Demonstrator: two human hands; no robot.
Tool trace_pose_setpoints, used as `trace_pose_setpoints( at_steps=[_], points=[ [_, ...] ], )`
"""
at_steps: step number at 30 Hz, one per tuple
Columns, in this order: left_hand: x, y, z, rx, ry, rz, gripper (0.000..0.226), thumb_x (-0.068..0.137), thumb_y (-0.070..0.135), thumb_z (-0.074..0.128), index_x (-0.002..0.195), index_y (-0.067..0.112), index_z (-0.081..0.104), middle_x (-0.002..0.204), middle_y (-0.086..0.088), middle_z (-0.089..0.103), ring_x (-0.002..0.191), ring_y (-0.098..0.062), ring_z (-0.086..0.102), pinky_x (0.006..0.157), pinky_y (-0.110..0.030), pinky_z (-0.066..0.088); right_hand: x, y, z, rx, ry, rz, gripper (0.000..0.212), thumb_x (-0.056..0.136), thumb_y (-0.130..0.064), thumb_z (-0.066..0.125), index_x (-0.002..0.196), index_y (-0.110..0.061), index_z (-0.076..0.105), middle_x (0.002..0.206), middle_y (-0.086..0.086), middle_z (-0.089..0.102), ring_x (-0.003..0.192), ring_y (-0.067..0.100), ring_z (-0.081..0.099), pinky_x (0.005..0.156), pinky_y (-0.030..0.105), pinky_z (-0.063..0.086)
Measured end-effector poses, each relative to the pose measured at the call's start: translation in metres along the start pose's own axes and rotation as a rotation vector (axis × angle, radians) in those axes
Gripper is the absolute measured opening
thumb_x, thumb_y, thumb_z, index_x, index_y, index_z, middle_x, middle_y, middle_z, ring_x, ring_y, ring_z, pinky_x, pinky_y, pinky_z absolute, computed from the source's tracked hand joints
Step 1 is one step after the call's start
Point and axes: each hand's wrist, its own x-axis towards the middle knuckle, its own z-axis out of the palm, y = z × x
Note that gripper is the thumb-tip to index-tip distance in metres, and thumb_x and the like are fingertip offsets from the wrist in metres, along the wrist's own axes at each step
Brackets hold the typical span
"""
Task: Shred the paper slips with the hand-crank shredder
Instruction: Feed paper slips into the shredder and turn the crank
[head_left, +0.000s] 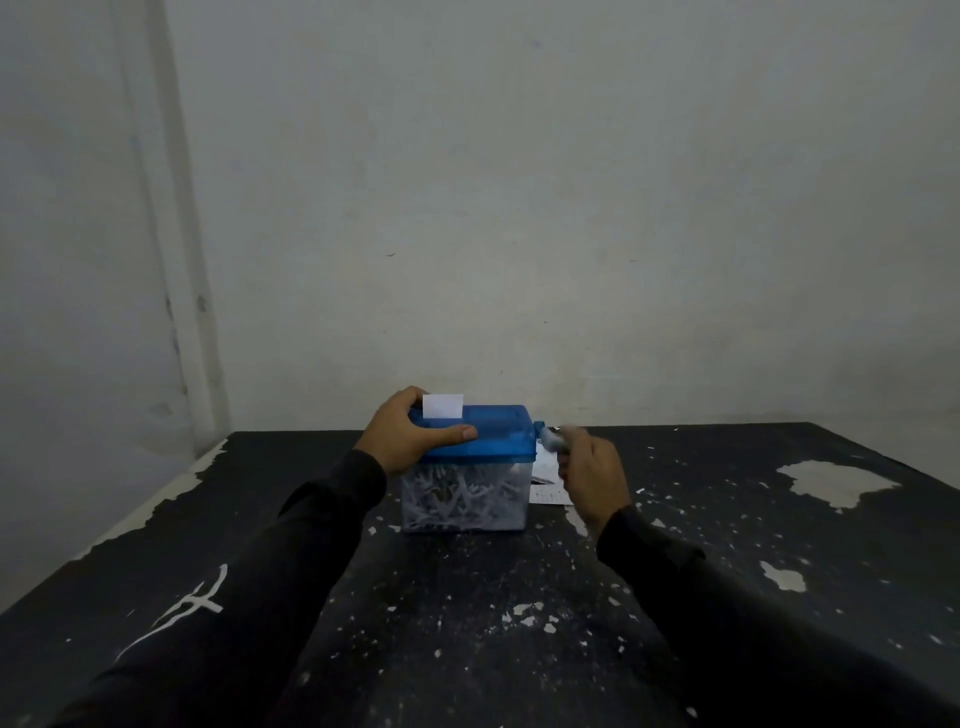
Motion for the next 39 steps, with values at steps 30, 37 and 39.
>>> trace_pose_setpoints(
  at_steps=[30, 37, 39],
  points=[
    [0.001, -0.004, 0.001, 0.001, 0.008, -0.003, 0.078, 0.047, 0.071, 0.087, 0.1, 0.019, 0.063, 0.105, -0.003, 0.064, 0.094, -0.019, 0.063, 0.073, -0.024, 0.048, 0.024, -0.012, -0.016, -0.017, -0.094, -0.017, 0.038, 0.104, -0.019, 0.039, 0.067, -0.019, 0.047, 0.054, -0.013, 0.037, 0.049, 0.006, 0.032, 0.046, 0.022, 0.028],
    [0.002, -0.004, 0.001, -0.014, -0.001, 0.008, 0.077, 0.048, 0.071, 0.086, 0.099, 0.018, 0.063, 0.105, -0.004, 0.062, 0.094, -0.019, 0.063, 0.072, -0.023, 0.047, 0.057, -0.009, -0.014, 0.035, 0.009, -0.073, 0.042, 0.104, -0.036, 0.049, 0.068, -0.015, 0.057, 0.058, -0.008, 0.044, 0.053, 0.01, 0.039, 0.048, 0.023, 0.034],
    [0.002, -0.005, 0.001, -0.024, 0.005, 0.007, 0.077, 0.049, 0.071, 0.086, 0.099, 0.018, 0.063, 0.105, -0.004, 0.063, 0.095, -0.02, 0.063, 0.071, -0.023, 0.047, 0.056, 0.011, -0.019, -0.034, 0.112, -0.104, 0.043, 0.106, -0.032, 0.047, 0.069, -0.011, 0.056, 0.059, -0.004, 0.046, 0.053, 0.008, 0.04, 0.051, 0.023, 0.036]
  ],
)
